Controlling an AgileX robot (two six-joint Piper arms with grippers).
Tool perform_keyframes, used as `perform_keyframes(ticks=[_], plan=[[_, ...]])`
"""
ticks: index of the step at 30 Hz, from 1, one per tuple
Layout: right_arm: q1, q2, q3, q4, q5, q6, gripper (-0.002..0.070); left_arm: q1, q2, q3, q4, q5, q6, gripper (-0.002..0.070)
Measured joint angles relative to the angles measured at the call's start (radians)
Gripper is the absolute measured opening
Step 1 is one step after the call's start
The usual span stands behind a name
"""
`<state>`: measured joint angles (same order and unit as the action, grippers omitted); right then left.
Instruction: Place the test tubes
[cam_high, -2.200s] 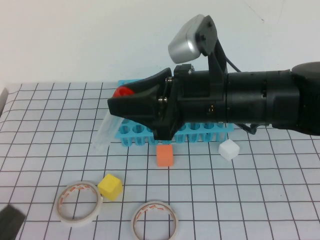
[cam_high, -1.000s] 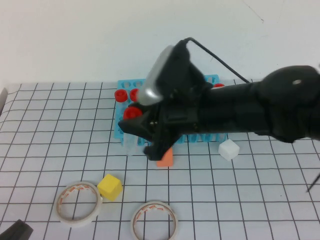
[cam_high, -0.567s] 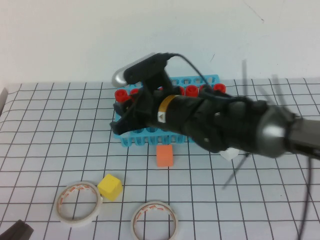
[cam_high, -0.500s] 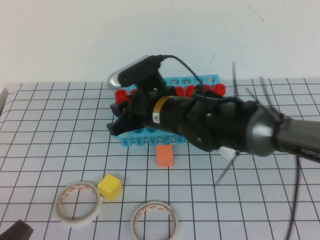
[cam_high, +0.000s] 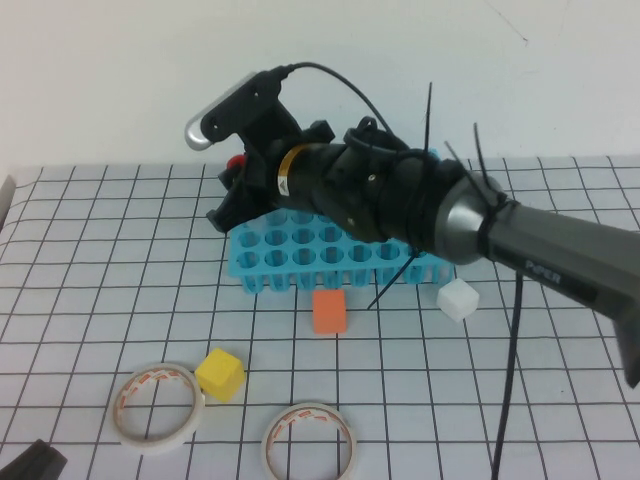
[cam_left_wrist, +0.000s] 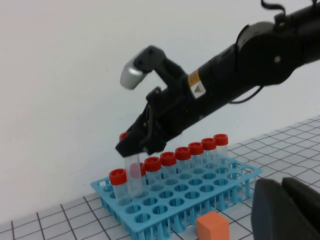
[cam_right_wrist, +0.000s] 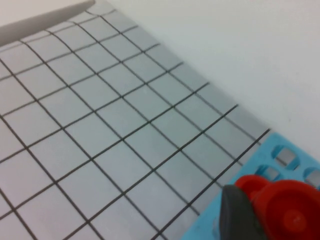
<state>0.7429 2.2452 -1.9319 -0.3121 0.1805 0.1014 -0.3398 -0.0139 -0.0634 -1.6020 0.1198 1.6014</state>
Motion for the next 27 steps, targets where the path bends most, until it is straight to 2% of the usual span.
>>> perform_keyframes(ticks=[6,27], plan=[[0.000,0.040,-0.011,-0.021,0.006,0.070,0.0288,0.000,0.000,0.000,0.000,0.000,0.000,0.0000],[0.000,0.055,-0.015,0.006,-0.002,0.112,0.0288,0.000,0.000,0.000,0.000,0.000,0.000,-0.0001]])
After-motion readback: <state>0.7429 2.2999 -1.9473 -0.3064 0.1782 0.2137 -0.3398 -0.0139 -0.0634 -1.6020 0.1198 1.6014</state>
